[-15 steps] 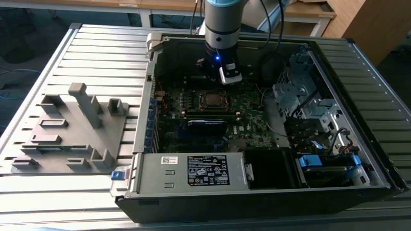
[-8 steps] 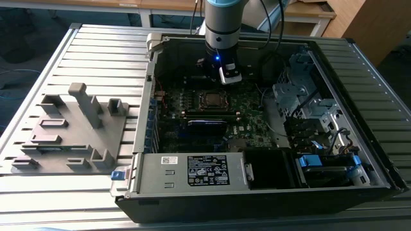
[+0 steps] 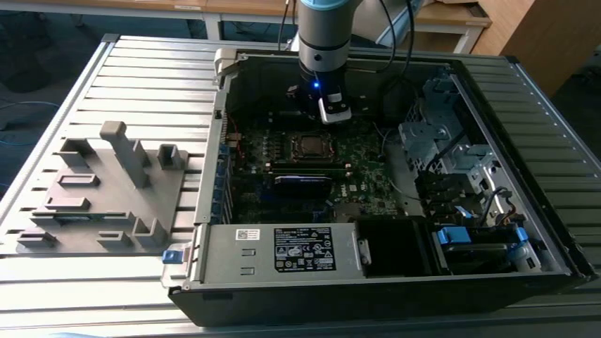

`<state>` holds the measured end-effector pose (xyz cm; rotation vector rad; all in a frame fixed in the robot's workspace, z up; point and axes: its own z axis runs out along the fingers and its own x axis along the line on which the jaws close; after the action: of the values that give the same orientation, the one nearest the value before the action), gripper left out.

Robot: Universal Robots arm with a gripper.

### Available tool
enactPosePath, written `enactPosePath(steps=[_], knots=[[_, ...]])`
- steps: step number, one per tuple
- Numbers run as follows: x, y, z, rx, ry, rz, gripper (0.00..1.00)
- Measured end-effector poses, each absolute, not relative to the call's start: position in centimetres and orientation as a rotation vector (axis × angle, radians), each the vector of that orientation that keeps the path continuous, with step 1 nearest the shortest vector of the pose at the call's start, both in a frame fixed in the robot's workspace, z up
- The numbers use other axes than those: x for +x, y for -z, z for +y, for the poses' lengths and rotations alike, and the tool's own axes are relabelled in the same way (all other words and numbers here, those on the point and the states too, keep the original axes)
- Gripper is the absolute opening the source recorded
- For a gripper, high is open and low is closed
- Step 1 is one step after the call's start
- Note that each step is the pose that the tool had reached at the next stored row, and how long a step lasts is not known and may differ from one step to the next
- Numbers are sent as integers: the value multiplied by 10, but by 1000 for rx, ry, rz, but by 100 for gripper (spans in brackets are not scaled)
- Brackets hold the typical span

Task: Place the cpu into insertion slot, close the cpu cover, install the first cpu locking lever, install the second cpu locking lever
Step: 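Install the first cpu locking lever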

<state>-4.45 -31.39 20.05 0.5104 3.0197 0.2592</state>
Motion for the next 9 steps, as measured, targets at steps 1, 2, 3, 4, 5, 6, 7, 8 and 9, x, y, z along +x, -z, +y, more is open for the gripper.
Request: enactPosePath(steps=[1,2,3,4,5,6,7,8,9], knots=[[-45,-200,-314,513,-259,3019,11],[-45,-200,-314,518,-258,3018,11],[-45,-200,-314,525,-258,3017,11],[-45,-200,-314,532,-258,3015,11],[-45,-200,-314,538,-258,3014,11],[-45,-200,-314,545,-258,3012,11],[-45,-200,-314,550,-257,3011,11],[-45,-200,-314,552,-257,3010,11],[-46,-200,-314,553,-258,3010,11]])
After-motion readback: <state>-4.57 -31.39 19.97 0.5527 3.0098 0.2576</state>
